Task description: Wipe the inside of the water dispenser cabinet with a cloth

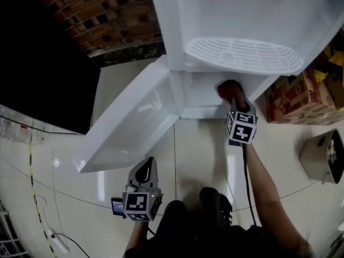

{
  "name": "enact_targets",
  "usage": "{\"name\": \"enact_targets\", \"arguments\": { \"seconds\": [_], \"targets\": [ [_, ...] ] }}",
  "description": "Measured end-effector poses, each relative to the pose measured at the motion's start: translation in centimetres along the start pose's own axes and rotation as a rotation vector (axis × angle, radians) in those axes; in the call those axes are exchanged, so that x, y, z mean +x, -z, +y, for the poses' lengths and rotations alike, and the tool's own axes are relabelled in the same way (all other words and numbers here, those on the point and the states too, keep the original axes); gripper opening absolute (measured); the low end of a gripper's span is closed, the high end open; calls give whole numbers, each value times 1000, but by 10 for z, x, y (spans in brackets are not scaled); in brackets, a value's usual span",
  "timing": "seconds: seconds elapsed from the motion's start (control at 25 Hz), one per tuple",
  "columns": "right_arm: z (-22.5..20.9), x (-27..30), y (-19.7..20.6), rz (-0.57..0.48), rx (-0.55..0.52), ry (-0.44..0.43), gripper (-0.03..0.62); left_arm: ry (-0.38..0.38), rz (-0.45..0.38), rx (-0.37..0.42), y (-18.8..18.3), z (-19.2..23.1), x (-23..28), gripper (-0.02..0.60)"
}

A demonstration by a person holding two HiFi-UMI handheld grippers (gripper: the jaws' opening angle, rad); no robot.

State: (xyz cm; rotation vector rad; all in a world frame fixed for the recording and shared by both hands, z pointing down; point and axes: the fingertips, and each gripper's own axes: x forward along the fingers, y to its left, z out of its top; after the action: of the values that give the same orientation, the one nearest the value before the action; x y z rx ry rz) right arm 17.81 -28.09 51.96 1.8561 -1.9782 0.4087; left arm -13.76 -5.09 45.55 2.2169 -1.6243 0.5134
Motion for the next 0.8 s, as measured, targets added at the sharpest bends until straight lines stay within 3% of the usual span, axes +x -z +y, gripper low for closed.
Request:
{"name": "enact_targets", "arguments": {
  "seconds": [0.12, 0.2, 0.44, 0.56, 0.64, 0.8],
  "targets": [
    [-12, -7, 5, -4, 31, 38, 86, -7, -8, 1, -1, 3, -2, -20],
    [-2, -13, -1, -25, 59, 9, 84, -20, -15, 17, 5, 8, -4, -20],
    [117, -44, -16, -112, 0, -312, 86, 22, -8, 8, -1, -13, -2, -20],
    [160, -52, -9, -108, -70, -405, 86, 32, -7, 19, -2, -18, -3, -20],
    [160, -49, -5, -95, -83, -395, 86, 31, -7, 21, -2, -18, -5, -20],
    [99, -31, 9, -60, -40, -263, 86, 20, -10, 13, -1, -14, -7, -20]
  ]
}}
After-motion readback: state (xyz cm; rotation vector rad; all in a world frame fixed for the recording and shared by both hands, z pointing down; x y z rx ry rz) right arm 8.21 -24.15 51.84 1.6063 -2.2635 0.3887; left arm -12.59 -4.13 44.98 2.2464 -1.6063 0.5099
